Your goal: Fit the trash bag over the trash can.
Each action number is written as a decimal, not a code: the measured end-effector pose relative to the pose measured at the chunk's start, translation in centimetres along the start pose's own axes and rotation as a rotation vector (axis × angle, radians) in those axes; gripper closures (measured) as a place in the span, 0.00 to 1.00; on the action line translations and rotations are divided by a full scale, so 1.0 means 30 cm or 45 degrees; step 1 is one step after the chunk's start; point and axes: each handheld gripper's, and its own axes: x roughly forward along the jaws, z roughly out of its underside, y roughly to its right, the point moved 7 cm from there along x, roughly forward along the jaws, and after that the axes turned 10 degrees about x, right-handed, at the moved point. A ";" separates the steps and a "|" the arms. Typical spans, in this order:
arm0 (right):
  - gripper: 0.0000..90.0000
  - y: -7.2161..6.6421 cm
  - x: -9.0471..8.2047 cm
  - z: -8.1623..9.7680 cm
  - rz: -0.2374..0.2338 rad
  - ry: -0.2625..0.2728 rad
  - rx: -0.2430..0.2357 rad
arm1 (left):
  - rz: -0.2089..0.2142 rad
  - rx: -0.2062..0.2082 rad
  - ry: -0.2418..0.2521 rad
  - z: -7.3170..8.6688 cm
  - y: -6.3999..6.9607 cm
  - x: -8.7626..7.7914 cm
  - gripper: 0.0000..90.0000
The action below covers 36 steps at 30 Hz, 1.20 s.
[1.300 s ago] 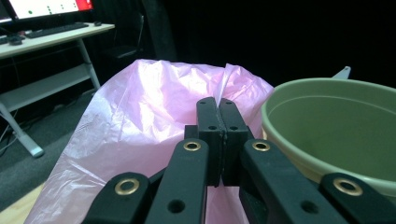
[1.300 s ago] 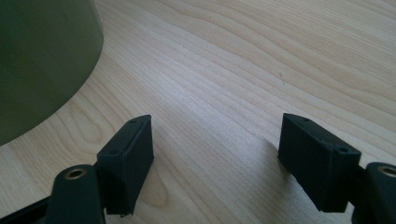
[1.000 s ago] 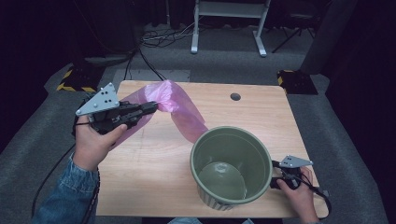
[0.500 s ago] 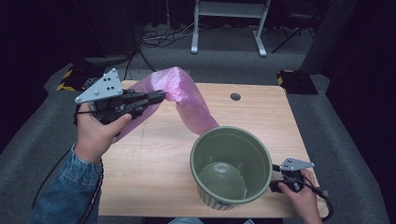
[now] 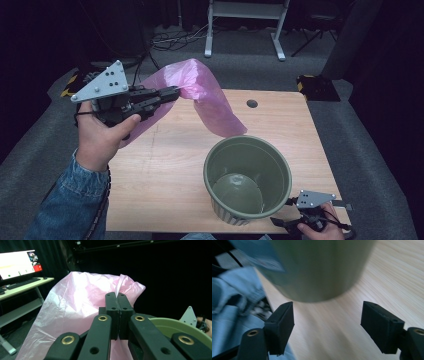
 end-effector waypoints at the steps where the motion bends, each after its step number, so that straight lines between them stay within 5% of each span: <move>1: 0.29 0.000 0.000 0.000 0.000 0.000 0.000 | 0.004 0.000 0.006 -0.005 0.003 -0.001 1.00; 8: 0.19 -0.033 0.065 -0.059 -0.009 0.044 0.060 | 0.017 0.028 0.039 -0.039 0.038 -0.029 1.00; 19: 0.21 0.013 0.148 -0.126 0.129 0.088 0.045 | 0.098 0.058 0.061 -0.057 0.119 -0.062 1.00; 27: 0.24 0.017 0.130 -0.123 0.142 0.105 0.031 | 0.149 0.053 0.048 -0.024 0.180 -0.083 1.00; 36: 0.25 0.057 0.075 -0.125 0.176 0.144 0.051 | 0.202 0.023 -0.014 0.082 0.221 -0.035 1.00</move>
